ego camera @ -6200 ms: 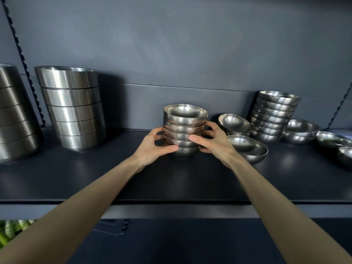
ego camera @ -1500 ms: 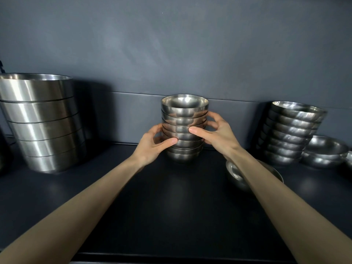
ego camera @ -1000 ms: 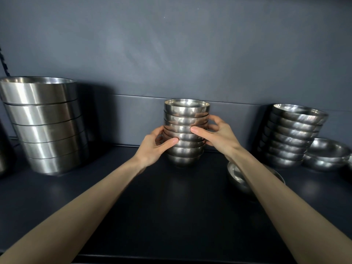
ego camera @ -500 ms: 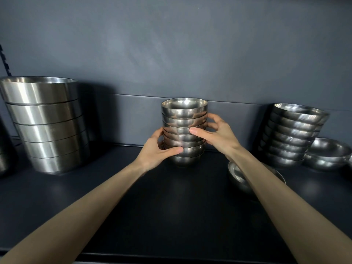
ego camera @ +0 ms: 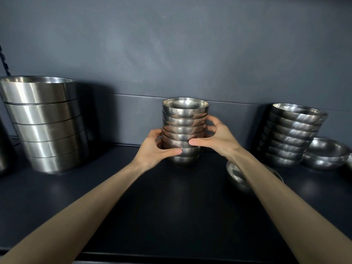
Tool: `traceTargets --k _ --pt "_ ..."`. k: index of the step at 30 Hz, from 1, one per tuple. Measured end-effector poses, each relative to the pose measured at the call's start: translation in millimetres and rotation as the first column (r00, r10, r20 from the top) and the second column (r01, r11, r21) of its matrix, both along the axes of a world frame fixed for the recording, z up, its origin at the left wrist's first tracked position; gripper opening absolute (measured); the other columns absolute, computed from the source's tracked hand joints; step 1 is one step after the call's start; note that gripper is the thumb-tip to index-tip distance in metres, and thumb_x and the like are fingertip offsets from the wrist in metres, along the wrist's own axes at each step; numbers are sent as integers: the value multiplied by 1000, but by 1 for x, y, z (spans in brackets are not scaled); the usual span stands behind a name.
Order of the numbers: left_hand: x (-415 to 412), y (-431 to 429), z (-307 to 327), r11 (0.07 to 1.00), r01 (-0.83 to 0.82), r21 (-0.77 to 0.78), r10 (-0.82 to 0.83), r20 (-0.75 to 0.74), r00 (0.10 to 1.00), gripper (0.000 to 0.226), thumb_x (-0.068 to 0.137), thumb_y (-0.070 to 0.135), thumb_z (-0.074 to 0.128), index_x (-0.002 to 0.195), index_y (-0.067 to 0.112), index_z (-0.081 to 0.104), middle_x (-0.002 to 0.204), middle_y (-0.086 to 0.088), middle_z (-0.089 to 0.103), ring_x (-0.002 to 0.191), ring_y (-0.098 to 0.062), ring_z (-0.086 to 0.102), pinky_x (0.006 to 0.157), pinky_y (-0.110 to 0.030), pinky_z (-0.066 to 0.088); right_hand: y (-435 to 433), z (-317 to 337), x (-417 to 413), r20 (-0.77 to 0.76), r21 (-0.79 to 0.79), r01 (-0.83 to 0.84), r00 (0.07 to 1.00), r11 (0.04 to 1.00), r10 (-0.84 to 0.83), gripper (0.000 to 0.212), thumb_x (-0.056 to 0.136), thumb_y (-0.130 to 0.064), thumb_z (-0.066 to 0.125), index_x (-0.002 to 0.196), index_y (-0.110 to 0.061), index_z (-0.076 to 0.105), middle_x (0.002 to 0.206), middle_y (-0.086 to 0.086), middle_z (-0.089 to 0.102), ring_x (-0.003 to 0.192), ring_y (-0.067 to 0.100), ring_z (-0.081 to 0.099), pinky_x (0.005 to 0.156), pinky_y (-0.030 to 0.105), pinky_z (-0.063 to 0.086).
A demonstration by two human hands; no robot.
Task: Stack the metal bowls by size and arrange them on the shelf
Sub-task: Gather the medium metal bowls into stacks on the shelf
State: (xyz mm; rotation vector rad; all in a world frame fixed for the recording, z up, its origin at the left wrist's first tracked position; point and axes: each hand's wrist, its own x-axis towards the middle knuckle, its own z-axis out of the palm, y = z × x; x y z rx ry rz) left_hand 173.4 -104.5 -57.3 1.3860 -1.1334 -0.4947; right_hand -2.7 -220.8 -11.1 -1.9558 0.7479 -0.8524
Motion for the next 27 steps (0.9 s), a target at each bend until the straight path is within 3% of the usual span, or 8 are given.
traceTargets --k 5,12,15,18,22,27 --pt "-2 1 -2 1000 19 -25 -20 -4 1000 91 49 25 85 127 9 43 117 2 63 111 -10 61 97 -31 50 1 -3 -1 17 23 -24 1000 999 23 97 57 -15 91 140 -19 42 104 0 73 92 15 71 98 40 52" --pt "-1 0 -2 999 -5 -35 5 4 1000 72 57 10 88 116 22 49 107 12 66 99 3 64 88 -19 50 7 3 -3 33 -24 -35 999 999 36 74 60 -13 90 124 -24 55 93 4 75 76 13 71 83 27 56" --pt "0 0 -1 1000 -3 -29 3 3 1000 71 57 9 88 116 20 50 105 11 67 97 2 65 89 -20 50 4 3 -3 23 -41 -30 999 999 31 74 58 -16 91 122 -28 55 89 -1 75 76 10 72 87 31 56" --pt "0 2 1 1000 -2 -17 2 7 1000 70 57 10 88 118 16 53 104 10 69 97 0 66 91 -22 51 2 3 -2 15 -63 -31 999 998 32 83 57 -16 91 131 -21 53 87 -4 76 80 9 72 92 35 55" --pt "1 2 1 1000 10 -8 -9 35 999 61 55 16 90 107 26 58 102 7 72 98 -6 68 94 -29 51 0 2 -2 14 -88 -36 999 995 37 88 56 -17 92 134 -21 51 89 -5 76 87 9 72 93 35 54" --pt "-1 3 2 1000 18 -19 -17 39 999 59 61 9 87 104 32 55 102 11 70 96 0 66 94 -26 50 4 4 -4 33 -55 -28 999 998 30 69 66 -30 87 125 -27 52 99 -12 70 96 3 67 83 18 50"
